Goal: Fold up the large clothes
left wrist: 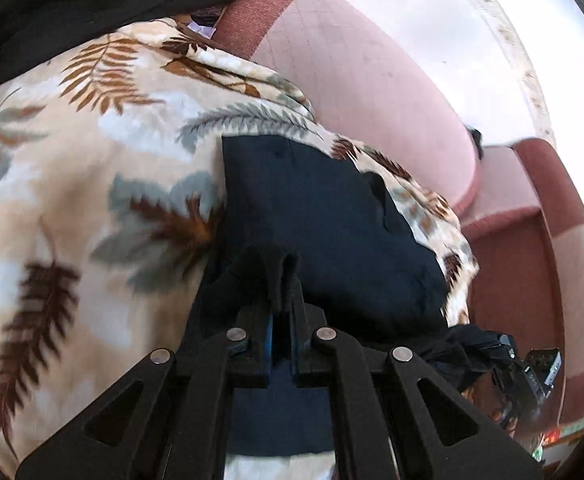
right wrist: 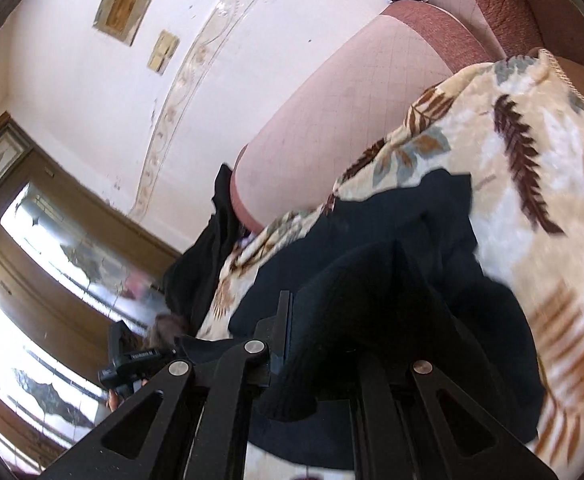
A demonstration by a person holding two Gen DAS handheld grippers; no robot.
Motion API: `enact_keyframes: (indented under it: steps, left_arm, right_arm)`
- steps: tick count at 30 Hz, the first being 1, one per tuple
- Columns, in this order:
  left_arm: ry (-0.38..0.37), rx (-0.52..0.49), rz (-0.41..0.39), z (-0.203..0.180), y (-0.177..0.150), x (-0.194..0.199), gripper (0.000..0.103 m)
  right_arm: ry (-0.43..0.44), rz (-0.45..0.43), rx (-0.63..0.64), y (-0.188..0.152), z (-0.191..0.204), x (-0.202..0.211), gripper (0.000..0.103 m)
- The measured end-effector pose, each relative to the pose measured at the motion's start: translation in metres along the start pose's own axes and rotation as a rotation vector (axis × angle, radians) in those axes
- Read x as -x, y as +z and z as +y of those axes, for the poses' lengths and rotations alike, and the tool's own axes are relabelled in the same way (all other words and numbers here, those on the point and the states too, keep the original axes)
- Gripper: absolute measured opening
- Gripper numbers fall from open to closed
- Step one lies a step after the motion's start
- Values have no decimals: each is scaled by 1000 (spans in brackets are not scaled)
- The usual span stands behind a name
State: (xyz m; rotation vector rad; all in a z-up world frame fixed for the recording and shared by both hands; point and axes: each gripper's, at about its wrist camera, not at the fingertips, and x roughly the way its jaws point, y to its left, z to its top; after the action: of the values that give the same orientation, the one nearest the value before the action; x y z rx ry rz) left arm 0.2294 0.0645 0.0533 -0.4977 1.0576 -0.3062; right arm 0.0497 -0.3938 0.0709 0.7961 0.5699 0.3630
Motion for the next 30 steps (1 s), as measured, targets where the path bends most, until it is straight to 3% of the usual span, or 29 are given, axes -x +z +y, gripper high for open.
enact_keyframes:
  steps: [5,13,17,18,20,22,23,24,25,27,28,30]
  left_arm:
    - [27,13,-27,-16,53,-38,3]
    - [173,-19,-48,-37,115,-113,4]
    - [376,-27,-80,-27,130,-140,4]
    - [387,-5,-69,-20,134,-140,5]
    - [251,115,-35,9,143,-130,5]
    - [131,188,-33,30,142,-112,5]
    - [118,181,-31,33,140,-103,5]
    - [115,157,-27,35,135,-94,5]
    - [108,136,-23,34,129,-88,6]
    - [90,96,0,29,112,-77,22]
    - [72,75,18,23,101,-74,26]
    - [33,46,41,12,81,-71,32]
  right_arm:
    - [-39,-31,-24,41,-16,-45,5]
    - [-145,-49,-168,80,-76,-118,5]
    - [-226,24,-315,77,-118,-146,8]
    - [-214,27,-344,77,-122,-145,9]
    - [-133,2,-369,78,-122,-133,15]
    - [-71,-69,-338,78,-114,-108,35]
    - [-53,-116,-331,76,-112,-95,55]
    - [-45,-158,-331,74,-112,-83,67]
    - [-39,-213,-336,70,-115,-66,68]
    - [-75,-236,-345,65,-122,-52,68]
    - [-172,-209,-351,61,-127,-51,68]
    - [-276,-130,-349,55,-133,-59,68]
